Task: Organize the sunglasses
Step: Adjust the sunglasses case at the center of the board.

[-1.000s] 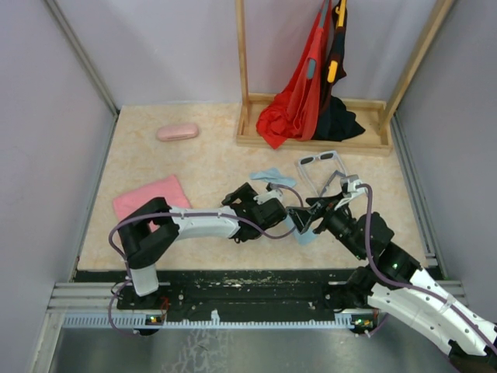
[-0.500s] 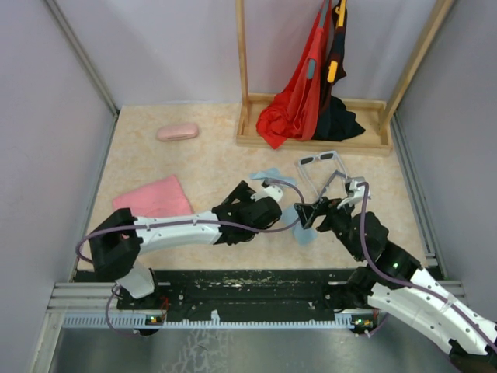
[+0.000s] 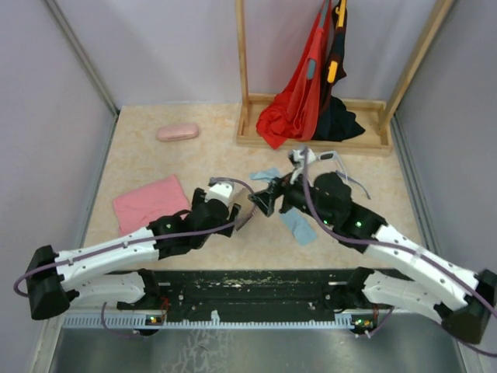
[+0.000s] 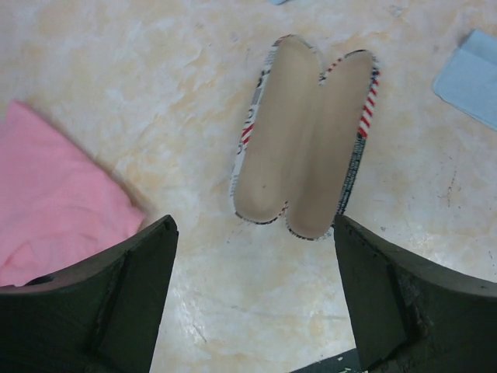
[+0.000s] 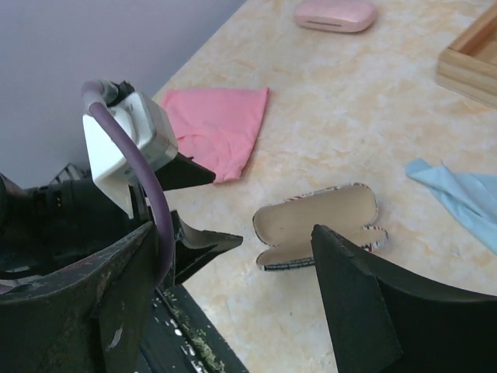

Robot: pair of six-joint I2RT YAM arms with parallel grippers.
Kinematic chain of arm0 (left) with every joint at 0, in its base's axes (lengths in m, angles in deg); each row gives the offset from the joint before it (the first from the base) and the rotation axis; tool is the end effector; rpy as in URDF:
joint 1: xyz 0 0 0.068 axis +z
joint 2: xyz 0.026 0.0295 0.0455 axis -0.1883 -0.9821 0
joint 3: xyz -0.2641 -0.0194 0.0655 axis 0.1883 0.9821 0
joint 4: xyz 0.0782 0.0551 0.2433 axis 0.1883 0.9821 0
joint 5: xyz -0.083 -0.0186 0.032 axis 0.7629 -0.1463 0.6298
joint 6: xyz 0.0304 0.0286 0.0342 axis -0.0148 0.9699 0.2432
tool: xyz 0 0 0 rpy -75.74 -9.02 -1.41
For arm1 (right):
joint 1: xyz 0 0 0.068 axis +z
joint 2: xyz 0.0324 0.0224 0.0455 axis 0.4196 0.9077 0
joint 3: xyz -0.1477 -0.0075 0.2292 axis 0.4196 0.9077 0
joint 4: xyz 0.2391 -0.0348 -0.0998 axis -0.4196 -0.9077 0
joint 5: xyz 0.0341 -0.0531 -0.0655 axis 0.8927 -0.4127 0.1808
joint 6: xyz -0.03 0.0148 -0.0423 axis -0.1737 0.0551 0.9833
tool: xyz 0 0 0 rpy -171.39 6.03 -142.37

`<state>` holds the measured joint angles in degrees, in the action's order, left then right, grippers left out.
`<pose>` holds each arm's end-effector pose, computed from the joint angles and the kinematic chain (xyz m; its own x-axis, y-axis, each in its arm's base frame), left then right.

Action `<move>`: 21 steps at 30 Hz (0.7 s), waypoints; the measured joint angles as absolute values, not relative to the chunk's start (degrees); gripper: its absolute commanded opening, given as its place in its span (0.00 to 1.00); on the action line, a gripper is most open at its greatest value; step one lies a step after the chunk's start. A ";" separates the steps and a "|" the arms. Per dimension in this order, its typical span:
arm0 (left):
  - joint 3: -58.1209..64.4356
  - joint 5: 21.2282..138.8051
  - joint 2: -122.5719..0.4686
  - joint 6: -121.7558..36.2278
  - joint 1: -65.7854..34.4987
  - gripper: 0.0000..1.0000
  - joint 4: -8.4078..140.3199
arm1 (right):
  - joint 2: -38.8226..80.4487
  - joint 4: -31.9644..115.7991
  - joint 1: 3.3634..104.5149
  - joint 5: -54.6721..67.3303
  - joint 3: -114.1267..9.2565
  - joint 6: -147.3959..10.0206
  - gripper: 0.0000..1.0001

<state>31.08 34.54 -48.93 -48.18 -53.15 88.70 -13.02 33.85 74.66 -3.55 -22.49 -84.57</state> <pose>0.1207 -0.1984 0.2607 -0.4173 0.3245 -0.8489 0.4077 0.9017 0.1443 0.1269 0.1483 0.3411 -0.3908 0.1348 -0.9105 -0.6375 0.6739 0.3734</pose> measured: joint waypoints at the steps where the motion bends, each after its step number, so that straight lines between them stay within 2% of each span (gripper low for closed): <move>1: 31.40 34.78 -47.77 -49.71 -52.10 0.83 90.02 | -9.75 34.83 74.66 -2.24 -24.09 -83.41 0.74; 6: 35.30 38.04 -42.38 -56.16 -45.94 0.83 96.44 | 3.28 40.62 74.02 5.17 -28.35 -79.04 0.71; 11: 39.82 43.55 -38.09 -57.25 -39.91 0.83 98.95 | 10.47 46.85 72.47 11.81 -29.40 -77.34 0.71; 15: 41.72 45.63 -36.23 -57.86 -39.16 0.82 98.58 | 11.28 49.06 71.71 15.97 -28.85 -75.70 0.72; 21: 40.34 43.92 -37.44 -61.55 -36.63 0.87 94.82 | 10.38 41.15 65.35 17.10 -25.03 -74.17 0.75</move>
<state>40.34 43.92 -37.44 -61.55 -36.63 94.82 10.38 41.15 65.35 17.10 -25.03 -74.17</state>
